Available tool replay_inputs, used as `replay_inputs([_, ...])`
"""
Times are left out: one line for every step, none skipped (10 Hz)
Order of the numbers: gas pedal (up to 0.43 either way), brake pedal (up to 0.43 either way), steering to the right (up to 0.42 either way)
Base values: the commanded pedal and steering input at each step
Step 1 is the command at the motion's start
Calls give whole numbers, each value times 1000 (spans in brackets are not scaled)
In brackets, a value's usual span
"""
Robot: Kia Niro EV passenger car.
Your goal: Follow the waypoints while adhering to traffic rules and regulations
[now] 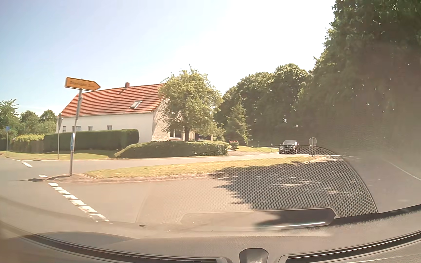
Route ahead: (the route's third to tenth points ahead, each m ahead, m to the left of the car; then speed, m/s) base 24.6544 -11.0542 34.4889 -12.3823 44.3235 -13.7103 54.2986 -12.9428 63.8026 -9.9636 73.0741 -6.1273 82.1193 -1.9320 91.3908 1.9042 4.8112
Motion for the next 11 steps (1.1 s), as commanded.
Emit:
replay_inputs([228, 6, 327])
replay_inputs([240, 6, 327])
replay_inputs([240, 12, 323])
replay_inputs([240, 6, 315])
replay_inputs([240, 6, 300])
replay_inputs([240, 6, 283])
replay_inputs([240, 6, 271])
replay_inputs([240, 6, 252])
replay_inputs([240, 6, 234])
replay_inputs([240, 6, 221])
replay_inputs([248, 6, 205])
